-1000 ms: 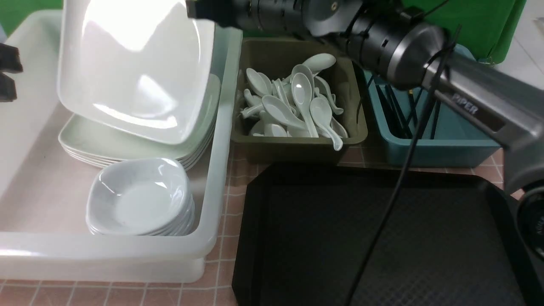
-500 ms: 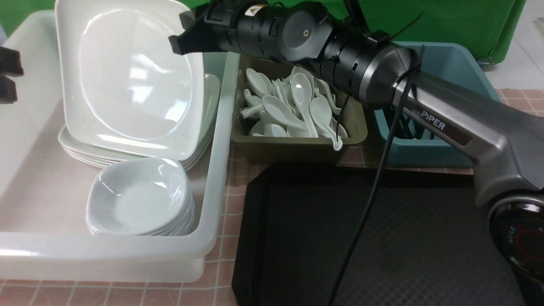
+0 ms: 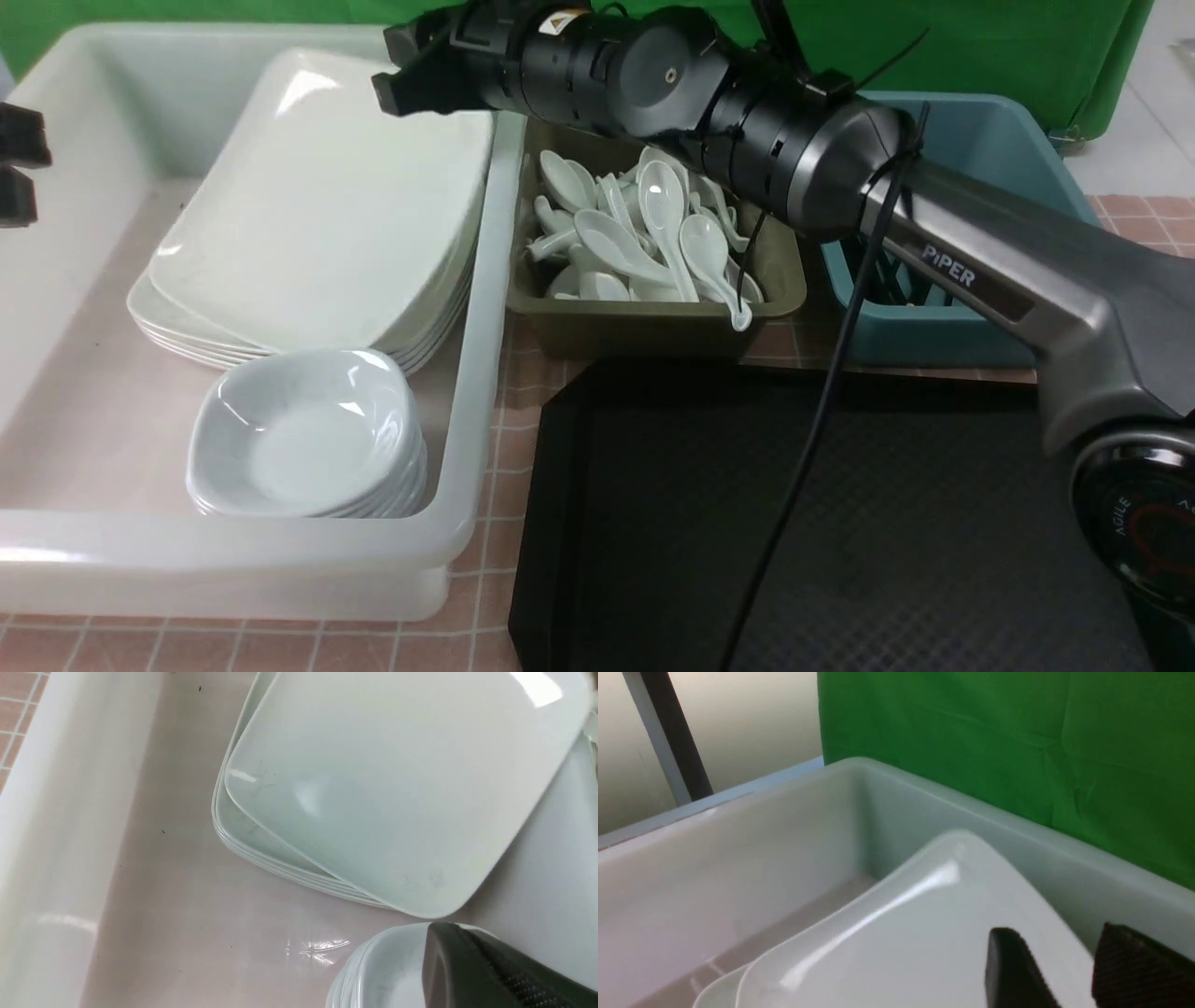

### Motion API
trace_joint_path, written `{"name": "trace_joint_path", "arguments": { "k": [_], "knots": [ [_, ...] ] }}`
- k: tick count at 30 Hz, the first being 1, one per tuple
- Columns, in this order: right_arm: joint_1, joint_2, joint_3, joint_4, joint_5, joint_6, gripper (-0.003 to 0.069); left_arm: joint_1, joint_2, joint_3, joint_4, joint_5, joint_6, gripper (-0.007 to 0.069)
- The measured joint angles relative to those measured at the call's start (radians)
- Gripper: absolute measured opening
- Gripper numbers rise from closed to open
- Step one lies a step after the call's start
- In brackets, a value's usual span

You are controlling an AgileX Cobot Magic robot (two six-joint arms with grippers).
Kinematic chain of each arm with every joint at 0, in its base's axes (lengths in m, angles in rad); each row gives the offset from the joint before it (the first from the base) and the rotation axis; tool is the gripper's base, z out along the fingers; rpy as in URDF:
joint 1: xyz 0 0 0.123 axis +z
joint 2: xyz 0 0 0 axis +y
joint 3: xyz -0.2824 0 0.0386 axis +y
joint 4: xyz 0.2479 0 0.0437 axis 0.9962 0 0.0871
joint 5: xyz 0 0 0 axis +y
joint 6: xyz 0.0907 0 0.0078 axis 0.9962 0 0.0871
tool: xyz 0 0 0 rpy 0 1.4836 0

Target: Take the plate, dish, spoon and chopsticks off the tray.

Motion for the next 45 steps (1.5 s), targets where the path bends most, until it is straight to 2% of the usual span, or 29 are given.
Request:
{"name": "trace_joint_path", "arguments": {
  "k": [7, 10, 13, 16, 18, 19, 20, 21, 22, 23, 28, 32, 36, 40, 41, 42, 45],
  "knots": [
    [0.0, -0.03, 0.0, 0.001, 0.033, -0.001, 0.0319, 0.0, 0.0, 0.0, 0.0, 0.0, 0.001, -0.0001],
    [-0.002, -0.059, 0.0, 0.001, 0.078, -0.003, 0.0295, 0.0, 0.0, 0.0, 0.0, 0.0, 0.001, -0.0001],
    [-0.015, -0.122, 0.0, -0.044, 0.194, 0.013, 0.0195, 0.0, 0.0, 0.0, 0.0, 0.0, 0.012, -0.0001],
    [-0.047, -0.209, 0.0, -0.169, 0.348, 0.114, 0.0071, 0.0, 0.0, 0.0, 0.0, 0.0, 0.024, -0.0001],
    [-0.085, -0.302, -0.001, -0.318, 0.508, 0.26, 0.0031, 0.0, 0.0, 0.0, -0.021, 0.0, 0.039, -0.0001],
    [-0.088, -0.31, -0.001, -0.318, 0.523, 0.273, 0.003, 0.0, 0.0, 0.0, -0.025, 0.0, 0.042, -0.0001],
    [-0.118, -0.378, -0.001, -0.425, 0.643, 0.365, 0.003, -0.008, 0.0, 0.0, -0.056, 0.001, 0.08, -0.0001],
    [-0.122, -0.386, -0.001, -0.45, 0.658, 0.376, 0.003, -0.013, 0.0, 0.0, -0.06, 0.002, 0.084, -0.0001],
    [-0.155, -0.455, -0.002, -0.541, 0.779, 0.447, 0.003, -0.048, 0.0, 0.0, -0.095, 0.005, 0.128, -0.0001],
    [-0.178, -0.488, -0.002, -0.576, 0.85, 0.474, 0.003, -0.067, 0.0, 0.0, -0.102, 0.005, 0.143, -0.0001],
    [-0.295, -0.683, -0.002, -0.66, 1.109, 0.527, 0.003, -0.298, 0.0, 0.0, -0.108, 0.0, 0.215, -0.0001],
    [-0.37, -0.837, 0.057, -0.669, 1.112, 0.531, 0.003, -0.423, -0.017, 0.0, -0.105, -0.007, 0.217, -0.0001],
    [-0.437, -1.118, 0.318, -0.701, 1.092, 0.537, 0.003, -0.545, -0.11, 0.007, -0.101, -0.054, 0.206, -0.0001],
    [-0.443, -1.407, 0.668, -0.719, 0.922, 0.598, 0.003, -0.586, -0.241, 0.079, -0.078, -0.114, 0.192, -0.0001],
    [-0.443, -1.439, 0.688, -0.719, 0.911, 0.608, 0.003, -0.588, -0.256, 0.092, -0.076, -0.122, 0.191, -0.0001],
    [-0.443, -1.572, 0.85, -0.719, 0.812, 0.645, 0.003, -0.589, -0.311, 0.143, -0.07, -0.157, 0.183, -0.0001],
    [-0.444, -1.779, 1.113, -0.719, 0.633, 0.718, 0.003, -0.589, -0.421, 0.261, -0.064, -0.219, 0.168, -0.0001]
  ]
}}
